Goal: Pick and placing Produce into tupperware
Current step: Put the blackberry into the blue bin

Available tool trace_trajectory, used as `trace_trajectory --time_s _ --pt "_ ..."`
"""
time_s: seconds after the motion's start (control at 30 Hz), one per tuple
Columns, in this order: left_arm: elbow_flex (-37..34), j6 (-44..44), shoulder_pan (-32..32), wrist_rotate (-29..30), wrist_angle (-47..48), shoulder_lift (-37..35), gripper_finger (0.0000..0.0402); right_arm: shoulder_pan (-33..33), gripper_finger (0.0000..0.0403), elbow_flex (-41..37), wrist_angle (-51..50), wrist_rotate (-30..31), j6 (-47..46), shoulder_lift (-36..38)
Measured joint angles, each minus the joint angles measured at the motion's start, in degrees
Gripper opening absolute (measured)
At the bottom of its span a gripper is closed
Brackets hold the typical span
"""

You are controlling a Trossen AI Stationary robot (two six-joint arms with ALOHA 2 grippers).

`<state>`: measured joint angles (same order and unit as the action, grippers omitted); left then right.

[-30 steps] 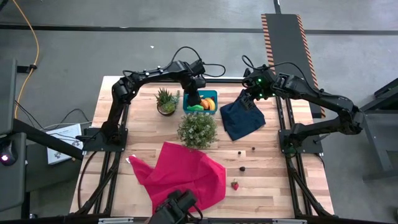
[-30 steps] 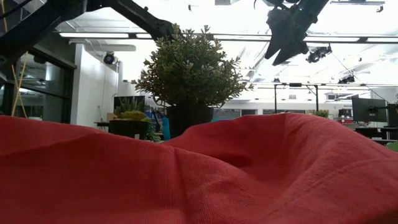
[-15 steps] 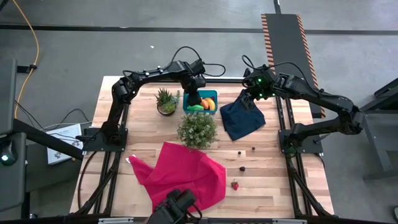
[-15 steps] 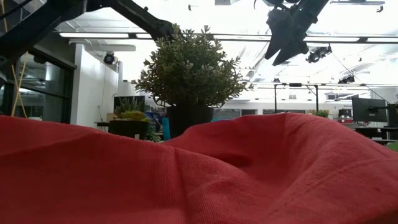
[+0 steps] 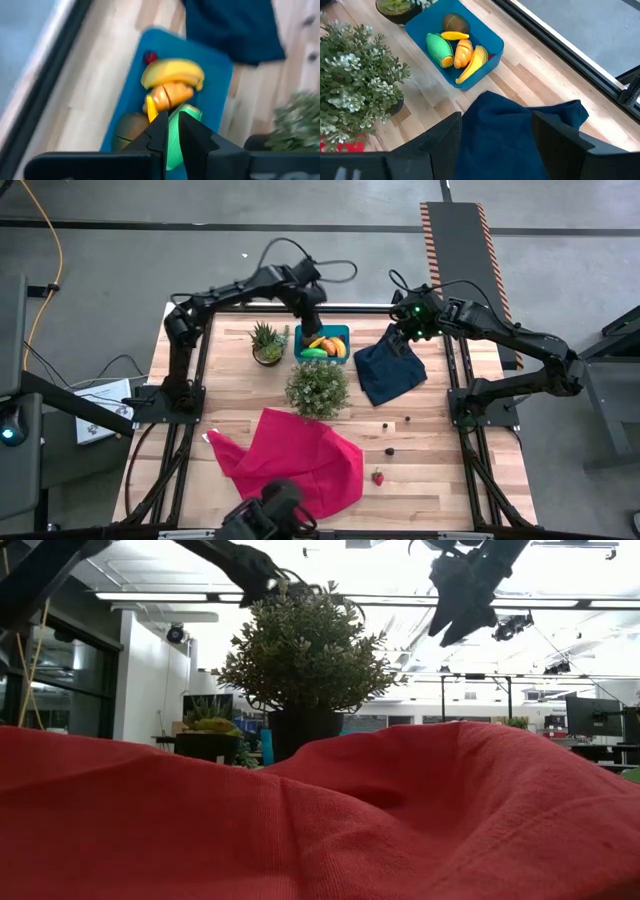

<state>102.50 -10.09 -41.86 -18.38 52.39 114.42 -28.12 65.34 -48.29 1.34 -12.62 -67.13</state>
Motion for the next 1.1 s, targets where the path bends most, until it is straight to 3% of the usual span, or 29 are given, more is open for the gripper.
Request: trace_trajectory --time_s 0.47,1.1 --pt "0.0 2.1 -1.7 -0.6 -2.0 -11.1 0.0001 0.0 0.0232 0.0 -1.9 0.0 0.2 0.0" --pt "0.0 8.6 -1.6 -0.1 -1.8 -29.7 0.0 0.0 0.0232 0.0 -3.5 0.0 2.2 0.0"
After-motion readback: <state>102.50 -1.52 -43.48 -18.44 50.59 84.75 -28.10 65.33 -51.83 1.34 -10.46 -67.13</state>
